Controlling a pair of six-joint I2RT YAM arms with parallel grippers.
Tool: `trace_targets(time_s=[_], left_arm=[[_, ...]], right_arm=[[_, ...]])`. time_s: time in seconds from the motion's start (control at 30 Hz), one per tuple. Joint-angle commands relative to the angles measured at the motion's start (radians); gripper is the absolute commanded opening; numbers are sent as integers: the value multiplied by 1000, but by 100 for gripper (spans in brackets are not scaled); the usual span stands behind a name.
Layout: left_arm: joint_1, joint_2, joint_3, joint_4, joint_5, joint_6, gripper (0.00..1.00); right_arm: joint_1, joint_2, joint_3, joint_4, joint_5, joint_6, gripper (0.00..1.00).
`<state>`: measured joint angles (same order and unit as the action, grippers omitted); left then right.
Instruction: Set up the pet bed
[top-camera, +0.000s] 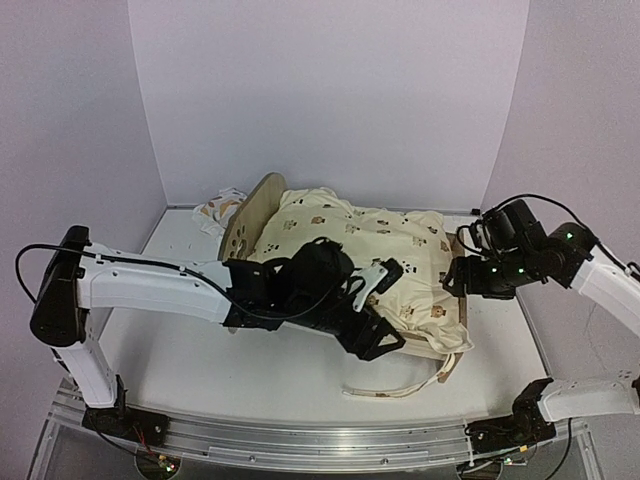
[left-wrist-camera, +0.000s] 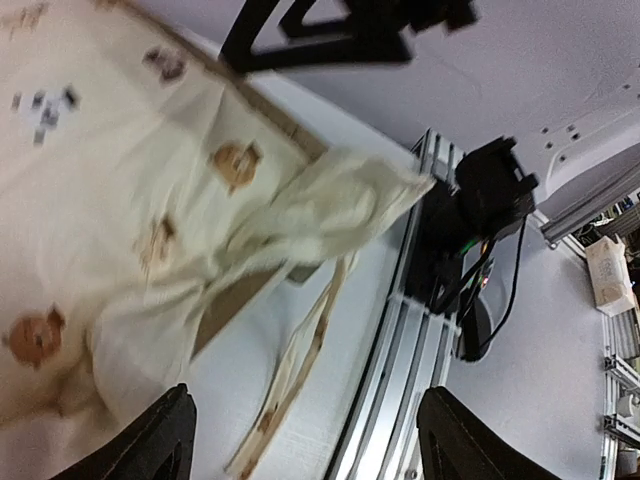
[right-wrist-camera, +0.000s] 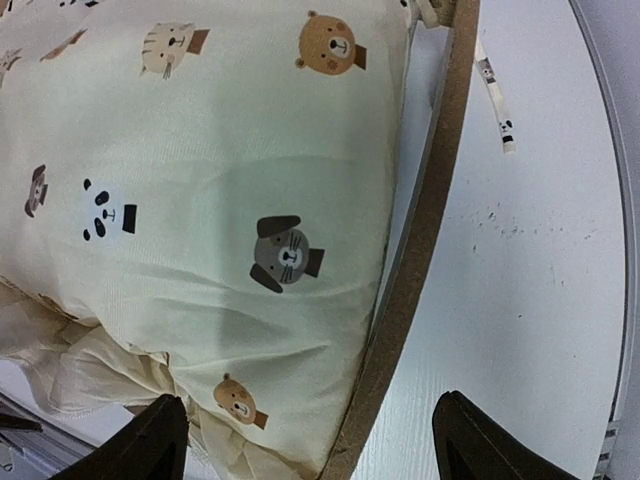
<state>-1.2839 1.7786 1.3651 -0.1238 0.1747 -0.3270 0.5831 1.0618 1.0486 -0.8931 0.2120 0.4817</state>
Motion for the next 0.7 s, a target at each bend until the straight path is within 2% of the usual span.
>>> trace_targets(time_s=[0.0,0.17,0.33,0.43,0.67], left_arm=[[0,107,178,33,19,189,77],[0,229,286,45,-5,316,72],[-12,350,412,-11,-14,427,71],[-12,404,464,-17,-46,456,70],[-12,474,526,-4,-80,475,60]], right_arm=[[4,-73,-15,-39,79,68,87],[5,-152,-13,-90,153,90,92],[5,-241,-9,-118,220,103,98],[5,-268,-8,-131,249,104,98],[5,-265,-18,-139,232,97,98]])
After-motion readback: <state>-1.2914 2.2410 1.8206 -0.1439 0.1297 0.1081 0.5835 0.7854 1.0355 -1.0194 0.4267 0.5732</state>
